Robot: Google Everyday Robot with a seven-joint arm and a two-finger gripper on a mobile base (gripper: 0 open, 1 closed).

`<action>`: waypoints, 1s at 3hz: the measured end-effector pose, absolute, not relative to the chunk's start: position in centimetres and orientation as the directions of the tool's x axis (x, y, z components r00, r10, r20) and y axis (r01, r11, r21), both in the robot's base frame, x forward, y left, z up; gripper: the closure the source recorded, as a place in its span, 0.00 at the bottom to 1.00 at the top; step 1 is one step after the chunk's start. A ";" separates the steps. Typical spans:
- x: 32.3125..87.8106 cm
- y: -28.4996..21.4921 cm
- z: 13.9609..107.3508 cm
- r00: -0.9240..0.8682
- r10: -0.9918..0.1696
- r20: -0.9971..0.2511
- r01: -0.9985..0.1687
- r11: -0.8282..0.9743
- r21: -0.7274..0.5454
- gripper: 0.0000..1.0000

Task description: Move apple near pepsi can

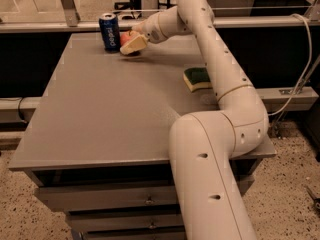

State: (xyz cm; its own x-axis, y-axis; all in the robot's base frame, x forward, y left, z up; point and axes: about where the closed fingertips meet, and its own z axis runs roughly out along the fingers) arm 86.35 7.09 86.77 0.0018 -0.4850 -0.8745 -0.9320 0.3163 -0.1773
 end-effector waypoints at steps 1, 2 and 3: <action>85.9 6.7 87.5 0.009 -0.489 -0.872 -0.934 0.307 -0.181 0.00; 85.2 6.3 88.6 0.022 -0.492 -0.870 -0.936 0.297 -0.191 0.00; 83.3 4.2 92.1 0.053 -0.483 -0.874 -0.927 0.301 -0.222 0.00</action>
Offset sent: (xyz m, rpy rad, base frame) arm -0.0326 -0.0199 0.0346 -0.0107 -0.0341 0.0204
